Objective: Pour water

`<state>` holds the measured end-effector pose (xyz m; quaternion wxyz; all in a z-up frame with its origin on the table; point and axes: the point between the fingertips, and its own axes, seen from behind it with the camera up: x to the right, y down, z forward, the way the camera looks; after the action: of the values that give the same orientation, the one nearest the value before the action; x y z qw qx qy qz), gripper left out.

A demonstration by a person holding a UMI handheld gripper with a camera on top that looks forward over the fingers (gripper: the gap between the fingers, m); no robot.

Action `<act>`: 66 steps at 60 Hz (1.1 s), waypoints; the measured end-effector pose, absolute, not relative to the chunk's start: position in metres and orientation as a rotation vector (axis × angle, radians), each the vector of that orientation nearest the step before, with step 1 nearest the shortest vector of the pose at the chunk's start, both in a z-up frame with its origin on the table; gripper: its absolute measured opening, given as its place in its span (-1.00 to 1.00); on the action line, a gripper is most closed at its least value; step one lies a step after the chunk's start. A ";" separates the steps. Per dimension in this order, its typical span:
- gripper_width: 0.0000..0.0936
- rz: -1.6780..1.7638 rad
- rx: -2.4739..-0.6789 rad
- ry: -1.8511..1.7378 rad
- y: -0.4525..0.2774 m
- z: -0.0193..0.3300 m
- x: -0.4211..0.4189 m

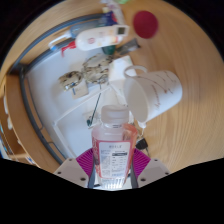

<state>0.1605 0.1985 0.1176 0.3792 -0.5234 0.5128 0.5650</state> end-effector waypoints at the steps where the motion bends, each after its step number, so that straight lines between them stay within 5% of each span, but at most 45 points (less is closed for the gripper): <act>1: 0.08 1.483 -1.314 1.336 0.199 0.117 0.161; 17: 0.07 1.573 -1.369 1.311 0.196 0.115 0.150; 27: 0.08 1.168 -1.664 0.878 0.192 0.123 0.154; 41: 0.08 0.333 -1.590 0.242 0.194 0.227 0.236; 48: 0.08 0.048 -1.523 0.102 0.190 0.250 0.290; 66: 0.08 -0.288 -1.643 -0.034 0.192 0.154 0.414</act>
<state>0.4136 0.1915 0.1545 0.6717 -0.7296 -0.0153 -0.1278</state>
